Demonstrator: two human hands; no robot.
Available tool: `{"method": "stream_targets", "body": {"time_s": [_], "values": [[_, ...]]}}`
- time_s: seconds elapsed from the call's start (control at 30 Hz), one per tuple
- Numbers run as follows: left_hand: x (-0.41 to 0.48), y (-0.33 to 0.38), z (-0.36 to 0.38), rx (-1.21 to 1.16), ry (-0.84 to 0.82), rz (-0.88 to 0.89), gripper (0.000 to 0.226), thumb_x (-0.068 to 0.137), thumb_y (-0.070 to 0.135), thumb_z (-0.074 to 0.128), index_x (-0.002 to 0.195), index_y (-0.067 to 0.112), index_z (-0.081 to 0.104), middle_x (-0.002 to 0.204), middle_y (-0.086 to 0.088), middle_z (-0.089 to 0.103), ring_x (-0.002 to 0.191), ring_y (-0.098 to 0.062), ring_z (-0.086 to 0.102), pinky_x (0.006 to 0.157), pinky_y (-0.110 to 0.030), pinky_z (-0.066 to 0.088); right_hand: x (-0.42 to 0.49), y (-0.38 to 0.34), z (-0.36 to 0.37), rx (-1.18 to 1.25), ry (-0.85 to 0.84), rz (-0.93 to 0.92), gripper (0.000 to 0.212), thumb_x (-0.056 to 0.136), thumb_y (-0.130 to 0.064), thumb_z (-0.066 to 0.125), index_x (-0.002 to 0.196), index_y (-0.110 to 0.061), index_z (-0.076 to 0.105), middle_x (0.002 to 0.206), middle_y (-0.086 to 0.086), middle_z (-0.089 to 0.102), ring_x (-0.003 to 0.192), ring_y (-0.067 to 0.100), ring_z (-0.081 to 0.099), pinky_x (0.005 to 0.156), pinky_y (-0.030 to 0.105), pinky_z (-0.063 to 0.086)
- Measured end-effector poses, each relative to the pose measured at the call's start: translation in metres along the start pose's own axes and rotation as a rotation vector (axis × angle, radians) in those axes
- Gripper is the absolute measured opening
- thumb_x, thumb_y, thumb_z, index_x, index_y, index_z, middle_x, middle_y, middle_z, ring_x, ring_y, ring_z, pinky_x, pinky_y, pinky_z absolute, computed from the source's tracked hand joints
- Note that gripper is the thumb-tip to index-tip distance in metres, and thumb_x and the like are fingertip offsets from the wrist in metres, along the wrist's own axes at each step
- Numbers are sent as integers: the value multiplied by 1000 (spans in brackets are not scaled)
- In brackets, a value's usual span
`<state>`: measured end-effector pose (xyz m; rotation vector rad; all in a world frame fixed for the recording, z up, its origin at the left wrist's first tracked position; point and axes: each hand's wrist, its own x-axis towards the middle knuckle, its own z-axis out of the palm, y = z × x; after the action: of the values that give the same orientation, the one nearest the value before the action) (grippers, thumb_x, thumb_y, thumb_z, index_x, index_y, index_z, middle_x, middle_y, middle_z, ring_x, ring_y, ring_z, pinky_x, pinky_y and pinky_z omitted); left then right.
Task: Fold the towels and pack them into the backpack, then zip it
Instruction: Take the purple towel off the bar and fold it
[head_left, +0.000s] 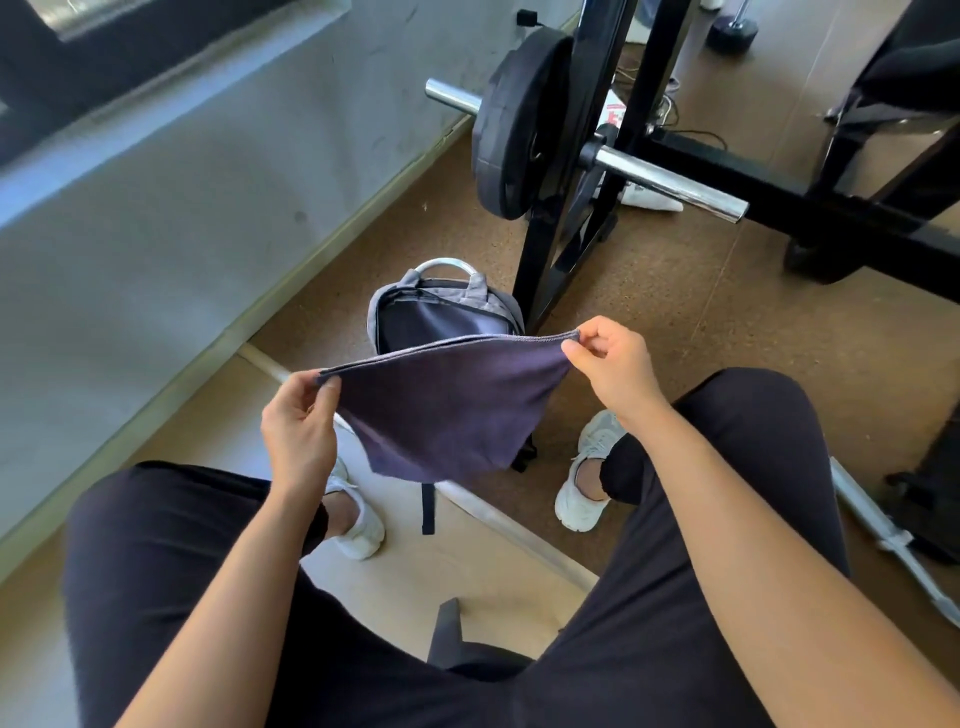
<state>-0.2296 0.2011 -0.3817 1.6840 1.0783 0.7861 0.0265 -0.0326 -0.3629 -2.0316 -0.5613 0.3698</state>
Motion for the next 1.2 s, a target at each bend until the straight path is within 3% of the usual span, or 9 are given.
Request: {"method": "stream_targets", "body": {"time_s": [0.17,0.3,0.43,0.57,0.67,0.7,0.83,1.1,1.2], "values": [[1,-11,-8,260,-512,-107,12,86,31,69,81,19,71,69,-7,68,69,-20,58,72,-39,50,-12,-2,-10,-182,-594,156,7,91,-11,70,86,-9,65,68,2,65,68,15,66,67,36,62],[-3,6,-1,80,-34,101,7,100,13,61,94,16,65,79,11,64,75,-9,57,77,-34,47,-4,6,5,-54,-64,99,18,91,-9,68,79,-20,60,78,10,70,74,21,74,70,41,64],[-6,19,3,32,-35,148,11,102,12,56,96,19,62,79,7,62,75,-12,56,75,-36,46,-15,11,20,-280,-572,134,10,87,-13,74,82,-18,67,82,8,73,81,25,73,71,40,63],[-10,23,4,-12,-16,127,11,103,13,55,97,19,62,83,8,64,78,-12,58,76,-33,47,-9,10,24,-209,-95,82,11,89,-12,70,82,-17,63,76,5,68,73,21,68,66,30,56],[-11,26,4,4,-8,133,13,103,11,55,98,19,64,87,12,66,82,-4,60,80,-26,47,-22,10,28,-333,-718,203,4,92,-11,69,93,-15,67,88,8,73,83,22,75,66,29,60],[-11,27,3,9,0,139,13,102,11,55,98,19,64,87,11,66,81,-3,60,80,-25,47,-27,11,31,-368,-787,216,4,93,-12,69,95,-15,68,90,9,74,85,22,75,67,28,61],[-10,28,2,-11,44,131,10,103,12,56,95,16,61,81,11,62,74,3,56,73,-20,46,-21,15,40,-247,-415,197,4,93,-15,68,92,-18,66,85,6,74,80,15,75,74,36,64],[-5,22,0,64,133,61,11,103,18,57,94,12,62,75,10,55,64,5,51,63,-12,39,-12,15,39,-123,-170,164,14,91,-20,68,82,-11,61,69,7,63,68,19,55,66,32,47],[-5,18,0,140,148,-38,23,100,26,61,83,11,58,67,9,49,58,-3,47,59,-22,37,-10,11,36,53,-86,205,16,92,-14,66,79,-13,58,69,8,61,67,19,59,63,38,57]]}}
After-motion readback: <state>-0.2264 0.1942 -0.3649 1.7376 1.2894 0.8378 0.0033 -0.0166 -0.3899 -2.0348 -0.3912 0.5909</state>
